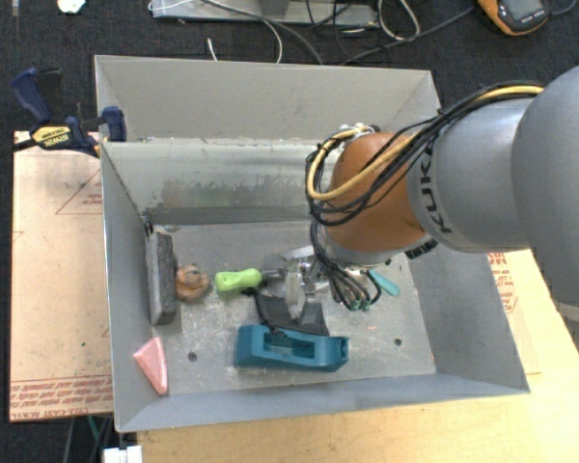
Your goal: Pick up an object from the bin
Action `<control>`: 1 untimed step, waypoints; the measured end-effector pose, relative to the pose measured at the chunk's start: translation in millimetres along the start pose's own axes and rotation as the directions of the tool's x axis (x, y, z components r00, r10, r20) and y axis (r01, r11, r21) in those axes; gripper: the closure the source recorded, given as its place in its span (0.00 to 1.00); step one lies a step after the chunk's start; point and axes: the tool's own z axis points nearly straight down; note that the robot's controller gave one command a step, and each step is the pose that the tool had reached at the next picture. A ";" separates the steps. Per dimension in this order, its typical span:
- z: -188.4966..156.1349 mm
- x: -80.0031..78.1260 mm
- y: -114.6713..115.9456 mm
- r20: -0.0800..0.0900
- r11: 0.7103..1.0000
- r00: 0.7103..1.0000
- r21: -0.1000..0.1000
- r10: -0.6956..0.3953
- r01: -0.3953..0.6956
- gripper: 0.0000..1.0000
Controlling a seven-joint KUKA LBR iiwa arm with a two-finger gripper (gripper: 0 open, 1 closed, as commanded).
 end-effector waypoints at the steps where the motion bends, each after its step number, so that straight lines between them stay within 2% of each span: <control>1: -65.3 -7.2 -9.3 -0.003 1.000 1.000 0.000 0.012 -0.012 1.00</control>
Offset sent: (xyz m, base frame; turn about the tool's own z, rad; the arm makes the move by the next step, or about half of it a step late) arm 0.0057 0.0058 0.2230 -0.0416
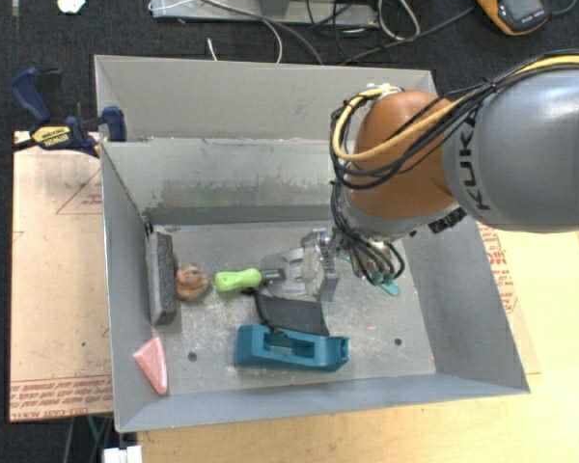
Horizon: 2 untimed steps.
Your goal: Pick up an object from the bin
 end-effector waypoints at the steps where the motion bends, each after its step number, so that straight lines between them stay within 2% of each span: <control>1: -161.6 -5.1 15.8 0.001 0.999 0.999 -0.001 -0.051 0.051 0.00; 2: -157.6 -4.5 16.1 -0.005 0.999 0.999 -0.001 -0.052 0.052 0.00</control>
Offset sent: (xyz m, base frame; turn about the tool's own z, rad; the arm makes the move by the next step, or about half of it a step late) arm 0.0000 0.0000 0.0000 0.0000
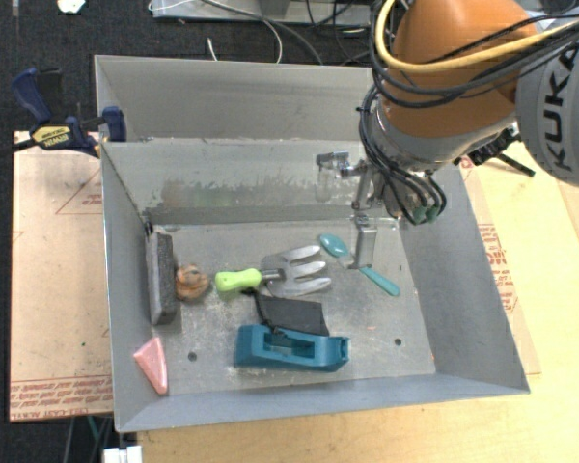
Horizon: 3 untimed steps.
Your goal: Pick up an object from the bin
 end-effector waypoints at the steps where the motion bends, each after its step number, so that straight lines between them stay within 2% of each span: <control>1: 66.7 20.4 11.1 0.007 0.999 0.999 -0.001 0.042 -0.042 0.00; 2: 115.6 64.1 47.3 0.011 0.999 0.999 0.000 -0.034 0.034 0.00; 3: 171.4 40.0 6.3 0.018 1.000 1.000 -0.001 -0.014 0.014 0.00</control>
Offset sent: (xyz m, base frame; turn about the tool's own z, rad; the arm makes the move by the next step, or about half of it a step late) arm -0.0655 0.0406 -0.1144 -0.0310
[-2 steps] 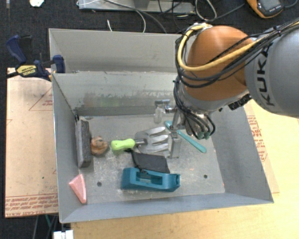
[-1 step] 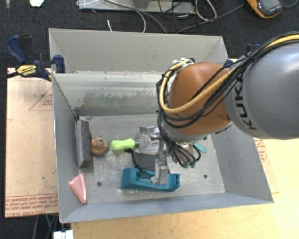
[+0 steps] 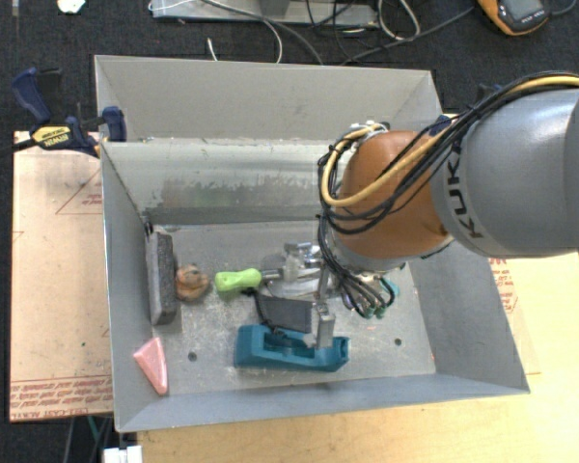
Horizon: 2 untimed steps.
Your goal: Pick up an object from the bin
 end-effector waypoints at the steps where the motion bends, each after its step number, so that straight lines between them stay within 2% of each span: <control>1: 26.5 12.0 -1.4 -0.008 0.981 0.981 -0.001 0.195 -0.195 0.00; 2: 62.3 1.5 -4.3 -0.013 0.999 0.999 -0.001 0.048 -0.048 0.00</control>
Offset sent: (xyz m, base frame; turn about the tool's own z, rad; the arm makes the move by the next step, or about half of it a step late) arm 0.0044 -0.0053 -0.0714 0.0397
